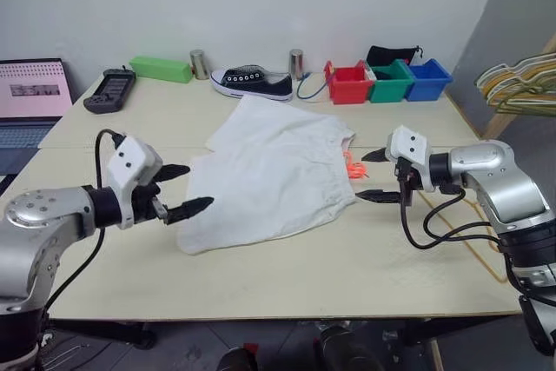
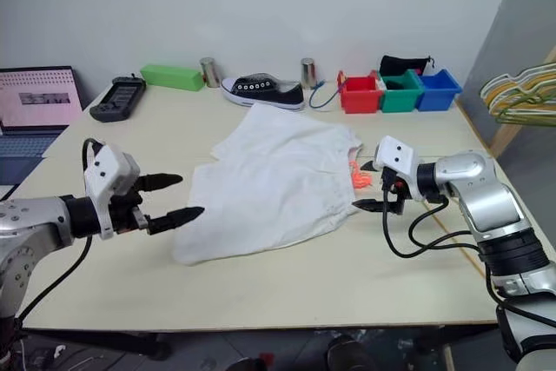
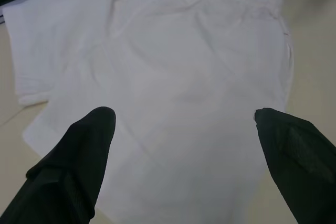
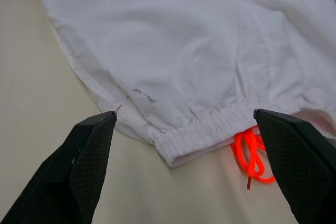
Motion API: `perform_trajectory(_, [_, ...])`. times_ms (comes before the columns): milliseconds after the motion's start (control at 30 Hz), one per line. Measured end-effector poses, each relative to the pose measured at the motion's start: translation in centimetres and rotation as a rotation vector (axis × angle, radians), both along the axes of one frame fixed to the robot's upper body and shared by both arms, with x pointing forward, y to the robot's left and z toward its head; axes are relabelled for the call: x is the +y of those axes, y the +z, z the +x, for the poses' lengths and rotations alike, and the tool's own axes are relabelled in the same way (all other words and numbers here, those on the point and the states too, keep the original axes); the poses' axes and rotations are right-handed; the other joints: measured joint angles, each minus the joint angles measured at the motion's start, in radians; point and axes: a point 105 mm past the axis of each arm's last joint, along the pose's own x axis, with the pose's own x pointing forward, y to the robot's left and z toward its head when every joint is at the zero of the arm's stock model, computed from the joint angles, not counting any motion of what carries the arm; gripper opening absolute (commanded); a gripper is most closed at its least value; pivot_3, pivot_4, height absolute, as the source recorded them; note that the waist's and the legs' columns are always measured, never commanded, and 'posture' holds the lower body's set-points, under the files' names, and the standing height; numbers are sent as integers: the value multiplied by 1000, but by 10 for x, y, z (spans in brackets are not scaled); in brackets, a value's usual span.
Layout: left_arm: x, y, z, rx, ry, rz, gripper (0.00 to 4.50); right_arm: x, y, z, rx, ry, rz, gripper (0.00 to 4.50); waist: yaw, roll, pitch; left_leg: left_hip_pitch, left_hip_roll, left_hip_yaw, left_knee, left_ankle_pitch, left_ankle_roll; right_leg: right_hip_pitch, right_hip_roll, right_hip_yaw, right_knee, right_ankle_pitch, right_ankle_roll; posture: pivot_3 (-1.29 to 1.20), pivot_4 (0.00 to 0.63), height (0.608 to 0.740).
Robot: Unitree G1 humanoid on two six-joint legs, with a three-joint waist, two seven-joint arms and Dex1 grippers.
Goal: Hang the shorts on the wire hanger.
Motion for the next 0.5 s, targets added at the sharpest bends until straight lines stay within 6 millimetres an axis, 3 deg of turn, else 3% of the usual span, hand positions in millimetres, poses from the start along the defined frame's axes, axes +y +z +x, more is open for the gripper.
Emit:
perform_trajectory(333, [-26, -45, -27, 99, -77, 49, 4500, -6, -49, 4, -46, 161, -225, 4448, -1, 0, -7, 5, 0, 1, 1, 1, 1, 4, 0, 0, 0, 1, -2, -127, 1, 740])
perform_trajectory(500, [-26, -68, -35, 109, -101, 125, 4500, 0, -66, 15, -80, 235, -303, 4448, -4, 1, -10, 19, 1, 3, 0, 1, 1, 17, 1, 2, -1, 0, -2, -88, 0, 740])
